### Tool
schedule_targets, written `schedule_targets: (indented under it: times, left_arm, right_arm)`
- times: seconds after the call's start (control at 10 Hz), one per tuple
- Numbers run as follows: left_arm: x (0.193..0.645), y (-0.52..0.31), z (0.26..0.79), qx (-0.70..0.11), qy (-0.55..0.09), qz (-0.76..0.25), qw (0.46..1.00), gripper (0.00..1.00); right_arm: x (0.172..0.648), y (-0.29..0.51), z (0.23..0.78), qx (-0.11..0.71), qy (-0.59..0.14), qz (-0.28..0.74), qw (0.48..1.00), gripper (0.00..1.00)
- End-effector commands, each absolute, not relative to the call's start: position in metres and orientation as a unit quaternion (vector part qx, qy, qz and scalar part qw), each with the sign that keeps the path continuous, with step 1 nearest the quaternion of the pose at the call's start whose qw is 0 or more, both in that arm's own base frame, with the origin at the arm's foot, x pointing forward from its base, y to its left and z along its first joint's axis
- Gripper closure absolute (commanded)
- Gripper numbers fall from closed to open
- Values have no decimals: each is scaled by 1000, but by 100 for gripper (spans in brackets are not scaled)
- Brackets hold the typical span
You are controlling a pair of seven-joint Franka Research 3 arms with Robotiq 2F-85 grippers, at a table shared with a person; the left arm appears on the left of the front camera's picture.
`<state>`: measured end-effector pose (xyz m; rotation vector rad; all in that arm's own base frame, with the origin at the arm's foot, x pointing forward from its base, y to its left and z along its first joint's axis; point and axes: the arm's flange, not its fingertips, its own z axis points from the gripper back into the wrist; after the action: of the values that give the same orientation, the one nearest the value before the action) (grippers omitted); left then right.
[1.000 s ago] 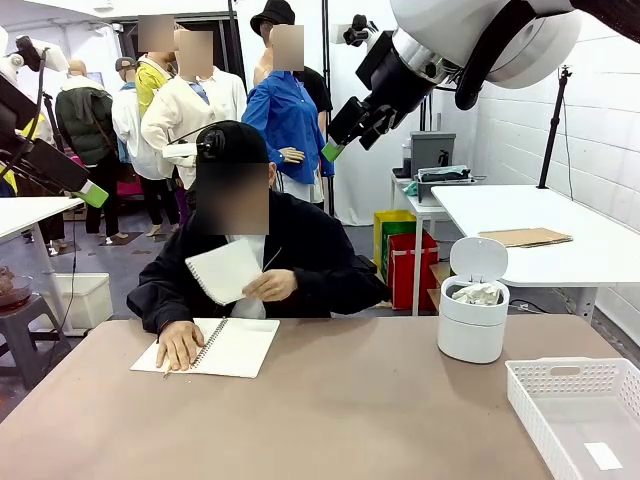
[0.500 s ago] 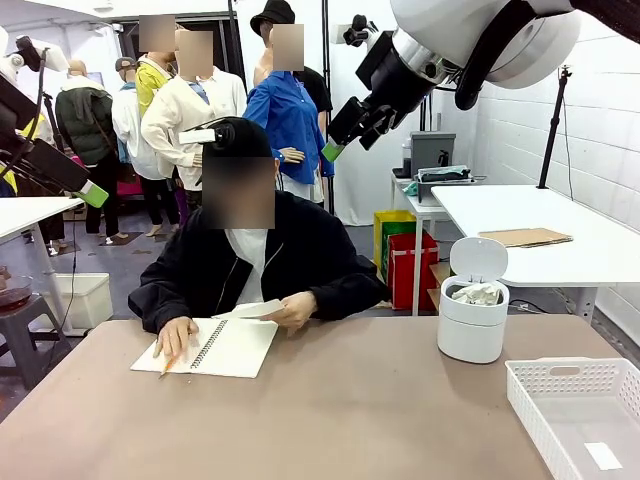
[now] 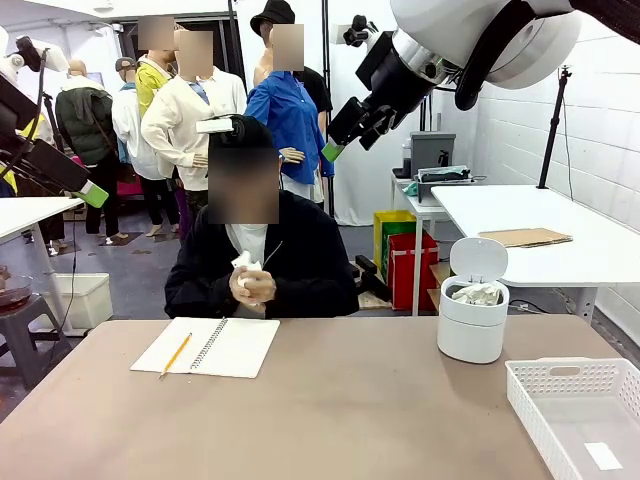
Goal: Sort the paper based on its condition.
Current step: If a person hands you a paper, place it in the Organizing basket , and if it's crumpled, put it in the Trash can.
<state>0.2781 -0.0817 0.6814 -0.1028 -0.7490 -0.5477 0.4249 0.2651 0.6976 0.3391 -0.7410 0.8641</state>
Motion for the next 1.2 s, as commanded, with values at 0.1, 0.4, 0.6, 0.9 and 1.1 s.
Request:
schedule_targets:
  times: [0.1,0.4,0.6,0.9,1.1]
  left_arm:
    - [278,-81,681,-50,-361,-263,893,0]
    - [278,-81,681,-50,-361,-263,893,0]
    - [278,-81,681,-50,-361,-263,893,0]
    - [278,-81,681,-50,-361,-263,893,0]
    - [278,-81,681,-50,-361,-263,893,0]
  right_arm:
    - [422,263,695,159,-348,406,830,0]
    - [422,263,695,159,-348,406,830,0]
    - [422,263,695,159,-348,406,830,0]
    - [422,263,695,159,-348,406,830,0]
    - [422,263,695,159,-348,406,830,0]
